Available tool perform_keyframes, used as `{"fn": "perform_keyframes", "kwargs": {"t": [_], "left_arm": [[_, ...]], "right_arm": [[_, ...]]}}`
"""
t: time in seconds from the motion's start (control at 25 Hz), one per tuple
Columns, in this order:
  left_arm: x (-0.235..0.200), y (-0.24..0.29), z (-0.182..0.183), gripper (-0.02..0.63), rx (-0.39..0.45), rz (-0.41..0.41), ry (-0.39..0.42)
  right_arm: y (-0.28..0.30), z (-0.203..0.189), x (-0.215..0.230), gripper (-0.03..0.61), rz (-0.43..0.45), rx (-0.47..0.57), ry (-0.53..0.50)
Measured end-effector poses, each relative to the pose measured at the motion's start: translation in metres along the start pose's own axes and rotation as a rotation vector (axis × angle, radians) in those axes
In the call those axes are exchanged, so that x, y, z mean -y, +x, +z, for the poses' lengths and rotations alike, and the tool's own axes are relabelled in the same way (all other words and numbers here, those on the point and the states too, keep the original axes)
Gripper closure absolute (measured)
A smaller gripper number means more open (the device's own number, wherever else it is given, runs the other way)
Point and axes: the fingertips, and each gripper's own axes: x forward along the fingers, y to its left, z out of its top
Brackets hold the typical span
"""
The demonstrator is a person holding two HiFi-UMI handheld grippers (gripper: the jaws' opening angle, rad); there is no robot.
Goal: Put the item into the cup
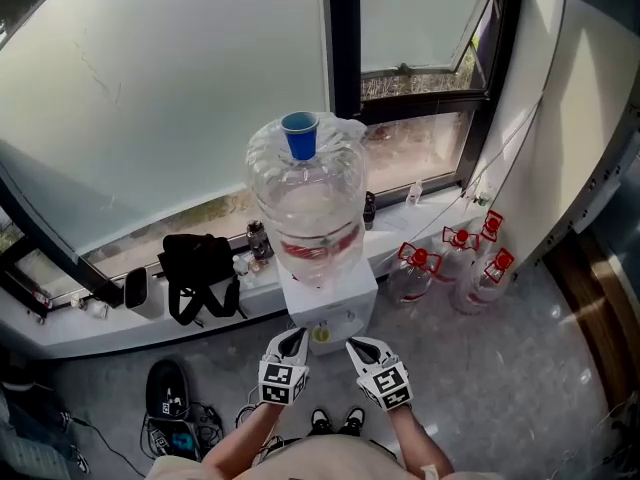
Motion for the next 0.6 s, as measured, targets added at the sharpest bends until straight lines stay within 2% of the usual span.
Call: {"fn": "perform_keyframes", "kwargs": {"t": [0.16,0.36,0.6], "left_arm": [[0.005,-0.01,0.026,0.606,0.036,-0.02,0.056],[0.012,-0.017,0.045,0.606,0.068,-0.065,-0.032],[0.006,-0.025,0.082,0.606,0.122,-0.071,-0.003]], "right_arm": [[-0.013,0.033,0.004,0.566,-0.016,0.052,-0.015],[-0.028,0.065,0.011,0.568,-0.035,0.079,0.036],[-0.034,0.104,0.017,0.568,-0.026,0.15,0.053]]}}
